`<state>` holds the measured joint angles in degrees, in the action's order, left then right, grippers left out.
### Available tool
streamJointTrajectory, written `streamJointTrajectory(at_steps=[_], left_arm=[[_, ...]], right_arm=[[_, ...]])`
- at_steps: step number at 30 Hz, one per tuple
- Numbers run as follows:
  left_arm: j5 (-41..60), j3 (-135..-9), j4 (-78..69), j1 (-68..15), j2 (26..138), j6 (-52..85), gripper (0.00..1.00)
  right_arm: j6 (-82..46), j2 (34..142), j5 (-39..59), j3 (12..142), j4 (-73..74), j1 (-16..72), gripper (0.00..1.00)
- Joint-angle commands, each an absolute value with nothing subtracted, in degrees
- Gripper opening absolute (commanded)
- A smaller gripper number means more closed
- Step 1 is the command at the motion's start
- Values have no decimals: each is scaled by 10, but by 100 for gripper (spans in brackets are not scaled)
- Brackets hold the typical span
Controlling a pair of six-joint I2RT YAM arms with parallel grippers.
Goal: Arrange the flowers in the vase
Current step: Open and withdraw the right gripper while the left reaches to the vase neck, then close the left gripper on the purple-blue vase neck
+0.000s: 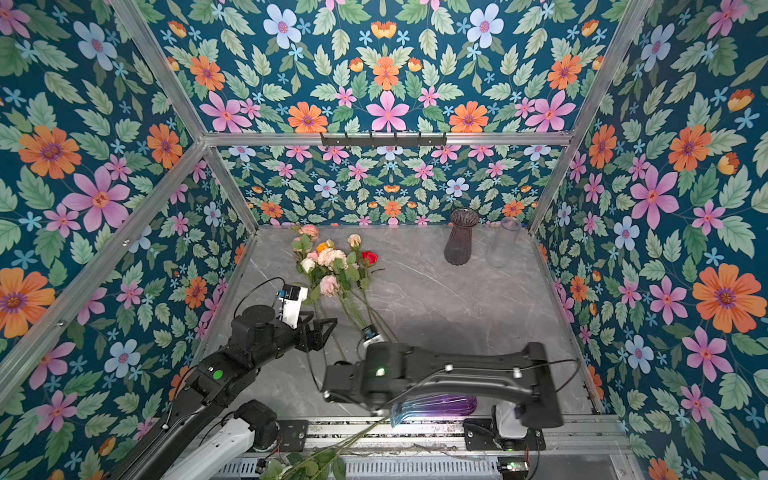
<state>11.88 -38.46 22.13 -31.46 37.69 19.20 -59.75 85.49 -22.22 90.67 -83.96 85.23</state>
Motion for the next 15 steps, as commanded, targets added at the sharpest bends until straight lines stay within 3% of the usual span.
streamJointTrajectory(at_steps=[1, 5, 8, 11, 15], left_arm=[[194, -376, 144, -326, 386, 136, 82], [288, -377, 74, -394, 397, -51, 78], [327, -392, 137, -491, 405, -318, 68], [261, -363, 160, -587, 401, -527, 59], [125, -312, 102, -682, 431, -652, 58]], right_arm=[[-580, 710, -206, 812, -769, 816, 88], [-532, 519, -146, 679, -700, 703, 85], [-473, 449, -82, 629, -692, 585, 86], [-413, 415, -16, 582, -663, 482, 89], [-338, 400, 120, 527, -618, 309, 89]])
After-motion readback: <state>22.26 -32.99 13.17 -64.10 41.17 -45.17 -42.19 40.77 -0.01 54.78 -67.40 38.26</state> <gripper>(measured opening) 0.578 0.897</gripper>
